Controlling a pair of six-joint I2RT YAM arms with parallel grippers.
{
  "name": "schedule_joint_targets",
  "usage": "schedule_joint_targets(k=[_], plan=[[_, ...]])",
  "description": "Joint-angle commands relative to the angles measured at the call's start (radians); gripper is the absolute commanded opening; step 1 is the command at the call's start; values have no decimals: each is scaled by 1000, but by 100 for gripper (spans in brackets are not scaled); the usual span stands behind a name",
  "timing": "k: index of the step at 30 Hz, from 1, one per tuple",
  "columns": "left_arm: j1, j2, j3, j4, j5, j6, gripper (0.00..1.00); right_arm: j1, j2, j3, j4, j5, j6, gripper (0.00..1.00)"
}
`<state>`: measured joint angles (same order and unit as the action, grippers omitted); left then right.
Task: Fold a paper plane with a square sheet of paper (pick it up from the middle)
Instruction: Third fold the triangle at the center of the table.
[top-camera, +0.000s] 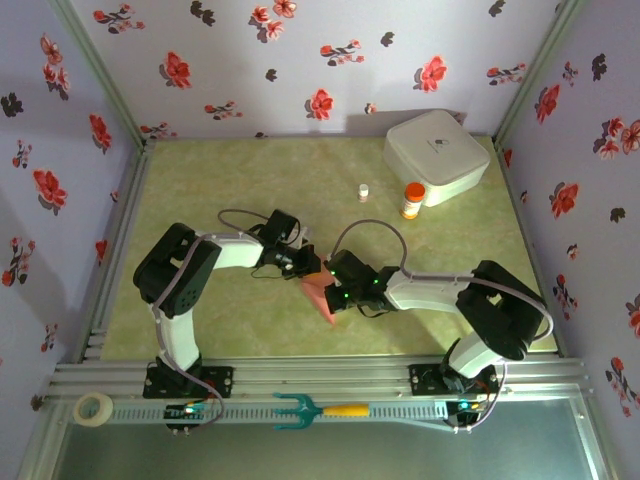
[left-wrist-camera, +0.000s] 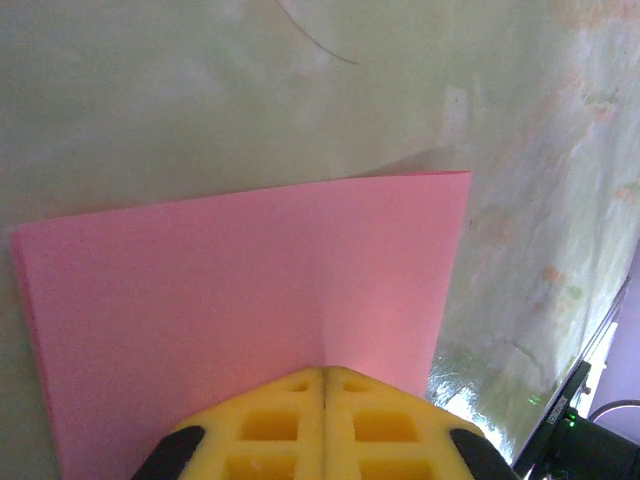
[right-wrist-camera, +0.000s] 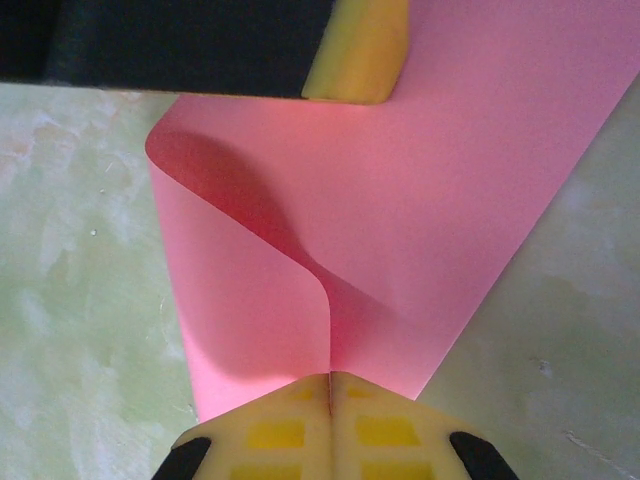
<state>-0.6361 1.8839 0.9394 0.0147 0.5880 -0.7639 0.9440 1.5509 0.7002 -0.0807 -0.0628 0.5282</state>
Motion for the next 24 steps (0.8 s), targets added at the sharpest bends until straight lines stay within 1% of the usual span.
schedule_joint_targets(k=[1, 19, 24], plan=[[0, -14, -19, -31, -23, -6, 4, -7, 21, 29, -25, 20, 5, 3], [0, -17, -14, -34, -24, -3, 4, -6, 48, 15, -25, 26, 13, 3], [1, -26, 27, -79, -23, 22, 6, -8, 55, 11, -21, 24, 13, 3]])
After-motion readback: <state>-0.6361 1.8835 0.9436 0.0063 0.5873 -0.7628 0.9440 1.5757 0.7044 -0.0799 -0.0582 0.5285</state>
